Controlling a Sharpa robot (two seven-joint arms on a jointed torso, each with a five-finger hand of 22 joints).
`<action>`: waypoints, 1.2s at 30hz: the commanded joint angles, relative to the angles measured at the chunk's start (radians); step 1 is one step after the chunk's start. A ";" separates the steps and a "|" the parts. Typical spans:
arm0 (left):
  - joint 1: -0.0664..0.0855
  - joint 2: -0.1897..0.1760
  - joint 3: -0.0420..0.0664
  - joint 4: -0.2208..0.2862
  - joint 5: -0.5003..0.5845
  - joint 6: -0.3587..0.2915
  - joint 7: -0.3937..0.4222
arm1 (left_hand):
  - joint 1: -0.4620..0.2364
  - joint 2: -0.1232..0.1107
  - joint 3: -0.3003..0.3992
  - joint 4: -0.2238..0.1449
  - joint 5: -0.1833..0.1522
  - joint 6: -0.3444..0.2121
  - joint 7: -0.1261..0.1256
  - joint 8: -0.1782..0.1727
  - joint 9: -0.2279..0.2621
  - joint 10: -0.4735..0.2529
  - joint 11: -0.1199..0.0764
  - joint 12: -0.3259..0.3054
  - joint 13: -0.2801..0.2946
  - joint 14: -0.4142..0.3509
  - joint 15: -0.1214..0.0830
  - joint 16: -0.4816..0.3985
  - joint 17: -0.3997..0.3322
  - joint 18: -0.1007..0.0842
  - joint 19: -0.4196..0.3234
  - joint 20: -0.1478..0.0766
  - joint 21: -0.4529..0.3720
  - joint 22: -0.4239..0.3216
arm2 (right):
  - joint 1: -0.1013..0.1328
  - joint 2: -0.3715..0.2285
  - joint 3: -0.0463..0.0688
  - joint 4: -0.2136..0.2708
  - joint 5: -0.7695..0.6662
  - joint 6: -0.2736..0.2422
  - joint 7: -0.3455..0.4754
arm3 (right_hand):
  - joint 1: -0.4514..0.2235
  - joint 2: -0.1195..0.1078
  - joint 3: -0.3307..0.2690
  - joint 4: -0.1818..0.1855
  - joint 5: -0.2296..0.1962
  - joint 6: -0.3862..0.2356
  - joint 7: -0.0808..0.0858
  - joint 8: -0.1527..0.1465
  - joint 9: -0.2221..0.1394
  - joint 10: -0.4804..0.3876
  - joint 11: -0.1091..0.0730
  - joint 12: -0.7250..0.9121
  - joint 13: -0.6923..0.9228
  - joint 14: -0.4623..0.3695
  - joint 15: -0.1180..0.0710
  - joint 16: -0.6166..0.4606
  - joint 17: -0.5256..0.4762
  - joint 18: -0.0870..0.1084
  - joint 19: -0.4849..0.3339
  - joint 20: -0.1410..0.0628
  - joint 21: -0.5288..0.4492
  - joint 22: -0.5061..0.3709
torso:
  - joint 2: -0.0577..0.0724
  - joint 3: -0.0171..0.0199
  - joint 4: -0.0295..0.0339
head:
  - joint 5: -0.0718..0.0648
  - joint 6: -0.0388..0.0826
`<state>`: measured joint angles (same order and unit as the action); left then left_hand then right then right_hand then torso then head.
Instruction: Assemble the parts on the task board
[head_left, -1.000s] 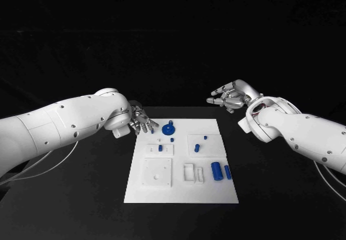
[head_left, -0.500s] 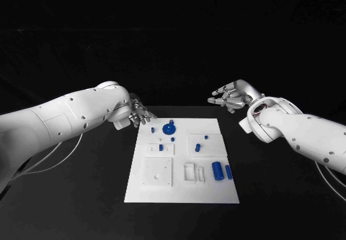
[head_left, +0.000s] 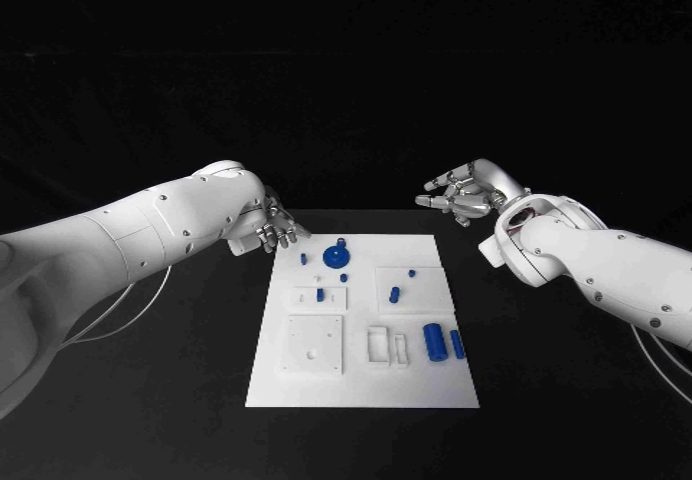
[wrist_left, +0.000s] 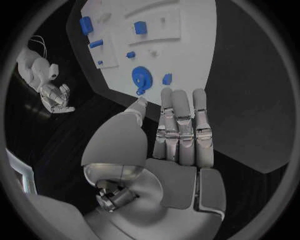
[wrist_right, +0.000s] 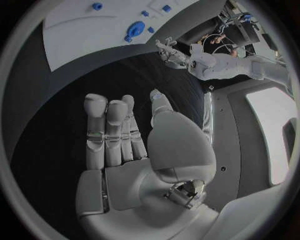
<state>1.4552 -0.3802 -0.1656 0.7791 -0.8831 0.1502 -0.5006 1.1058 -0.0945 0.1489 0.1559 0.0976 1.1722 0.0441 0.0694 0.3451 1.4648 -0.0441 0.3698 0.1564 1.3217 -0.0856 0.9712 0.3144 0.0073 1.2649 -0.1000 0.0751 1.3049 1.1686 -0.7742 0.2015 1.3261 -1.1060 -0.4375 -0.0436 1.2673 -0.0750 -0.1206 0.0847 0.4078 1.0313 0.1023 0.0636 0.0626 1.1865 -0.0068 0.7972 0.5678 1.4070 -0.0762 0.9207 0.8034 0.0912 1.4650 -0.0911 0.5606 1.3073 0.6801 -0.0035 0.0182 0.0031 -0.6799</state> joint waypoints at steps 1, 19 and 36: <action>-0.005 0.010 0.000 -0.017 -0.020 0.057 0.020 | -0.004 0.009 -0.003 -0.009 0.001 -0.006 -0.001 -0.003 -0.002 0.045 0.008 -0.007 0.001 -0.009 0.002 0.001 -0.001 -0.007 -0.002 0.004 -0.004 -0.001 | 0.000 0.001 0.004 0.003 0.001 -0.005 0.013 | 0.004 -0.002 0.001 0.004 0.006 -0.006 0.000 -0.001 0.000 0.009 -0.001 0.005 -0.001 0.002 -0.002 0.003 -0.001 0.009 0.048 -0.006 0.001 0.061 | 0.008 -0.0001 -0.0010 | -0.002 0.002; -0.020 0.036 -0.001 -0.061 -0.010 0.119 0.027 | -0.022 0.007 -0.003 0.005 -0.016 -0.009 0.000 -0.003 -0.006 0.044 0.010 -0.016 0.003 -0.016 0.004 0.003 -0.004 -0.007 -0.007 0.006 -0.004 -0.004 | 0.000 0.004 0.012 0.006 0.000 -0.005 0.014 | 0.010 0.003 -0.001 -0.004 0.019 -0.004 0.000 -0.001 0.000 0.009 -0.002 0.005 -0.001 0.002 -0.002 0.003 -0.001 0.008 0.048 -0.006 0.004 0.062 | 0.008 -0.0004 -0.0009 | -0.009 0.001; -0.025 0.043 -0.003 -0.070 -0.007 0.151 0.026 | -0.025 0.029 -0.011 -0.006 -0.018 -0.018 0.003 -0.004 -0.014 0.044 0.012 -0.022 0.005 -0.021 0.005 0.008 -0.008 -0.007 -0.010 0.007 -0.004 -0.006 | 0.000 0.007 0.012 0.006 -0.009 -0.006 0.013 | 0.018 0.025 -0.017 -0.054 -0.006 -0.003 0.000 -0.001 0.000 0.009 -0.002 0.004 -0.001 0.002 -0.002 0.004 -0.001 0.008 0.048 -0.006 0.007 0.062 | 0.011 -0.0009 -0.0017 | -0.009 -0.001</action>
<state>1.4313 -0.3412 -0.1690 0.7093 -0.8940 0.2754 -0.4867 1.0774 -0.0751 0.1387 0.1518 0.0751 1.1610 0.0481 0.0694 0.3319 1.4668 -0.0391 0.3514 0.1610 1.3074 -0.0784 0.9753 0.3070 0.0074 1.2613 -0.0964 0.0751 1.2995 1.1685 -0.7679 0.2130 1.3306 -1.1072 -0.4406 -0.0403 1.2846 -0.0577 -0.1373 0.0371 0.4028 1.0330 0.1007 0.0636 0.0626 1.1903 -0.0105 0.7971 0.5681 1.4070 -0.0761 0.9207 0.8036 0.0912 1.4650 -0.0911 0.5650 1.3073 0.6896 -0.0040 0.0173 -0.0062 -0.6818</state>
